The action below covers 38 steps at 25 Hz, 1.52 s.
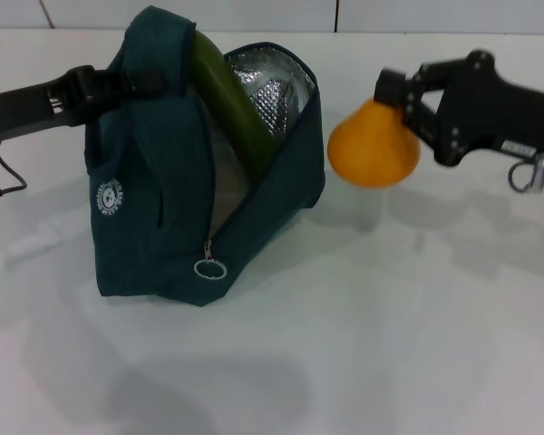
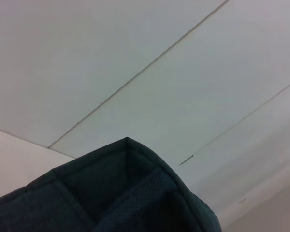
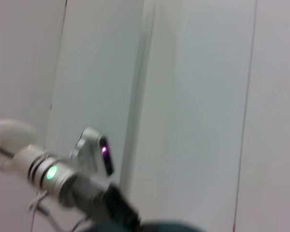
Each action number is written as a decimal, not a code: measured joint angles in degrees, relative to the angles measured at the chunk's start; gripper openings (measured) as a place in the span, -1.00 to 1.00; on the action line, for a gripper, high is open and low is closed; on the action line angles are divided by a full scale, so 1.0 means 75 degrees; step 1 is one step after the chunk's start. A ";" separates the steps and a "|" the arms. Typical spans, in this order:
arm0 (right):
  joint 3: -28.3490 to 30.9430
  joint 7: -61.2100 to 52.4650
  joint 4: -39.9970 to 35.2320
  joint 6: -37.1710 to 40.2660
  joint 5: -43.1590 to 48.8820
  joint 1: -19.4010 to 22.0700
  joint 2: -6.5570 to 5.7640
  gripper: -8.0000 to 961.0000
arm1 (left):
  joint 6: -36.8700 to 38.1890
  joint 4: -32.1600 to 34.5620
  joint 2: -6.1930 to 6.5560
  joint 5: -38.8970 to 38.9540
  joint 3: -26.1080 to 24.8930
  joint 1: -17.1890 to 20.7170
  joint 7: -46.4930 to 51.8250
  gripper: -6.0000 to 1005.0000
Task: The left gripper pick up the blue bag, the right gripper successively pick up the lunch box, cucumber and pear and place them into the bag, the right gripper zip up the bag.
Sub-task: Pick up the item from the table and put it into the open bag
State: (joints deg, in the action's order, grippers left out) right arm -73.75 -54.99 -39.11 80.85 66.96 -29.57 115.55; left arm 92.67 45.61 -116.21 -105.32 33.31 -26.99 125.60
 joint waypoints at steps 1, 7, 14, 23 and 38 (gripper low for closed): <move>0.0049 0.0012 -0.0003 0.0039 -0.0099 -0.0050 0.0003 -0.89 | -0.0001 0.0000 -0.0004 0.0002 -0.0001 -0.0001 0.0000 -0.85; 0.0079 0.0058 0.0049 -0.0009 -0.0545 -0.0664 0.0021 -0.87 | -0.0005 0.0000 -0.0019 0.0012 -0.0001 -0.0007 0.0001 -0.85; -0.0038 0.0177 0.0558 -0.0209 -0.0581 -0.1774 0.0086 -0.84 | -0.0005 -0.0098 -0.0031 0.0018 0.0003 -0.0069 -0.0040 -0.86; -0.1381 0.0745 0.1123 -0.1373 -0.1225 -0.2413 0.0085 -0.81 | -0.0005 -0.0352 -0.0032 0.0019 -0.0002 -0.0116 -0.0256 -0.85; -0.2275 0.0737 0.1111 -0.2258 -0.1594 -0.2375 0.0085 -0.76 | -0.0005 -0.0363 -0.0032 0.0017 -0.0001 -0.0142 -0.0258 -0.85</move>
State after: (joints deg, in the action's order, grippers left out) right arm -90.82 -49.46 -30.78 63.92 55.00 -47.38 116.19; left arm 92.63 42.89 -116.45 -105.19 33.31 -28.05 123.66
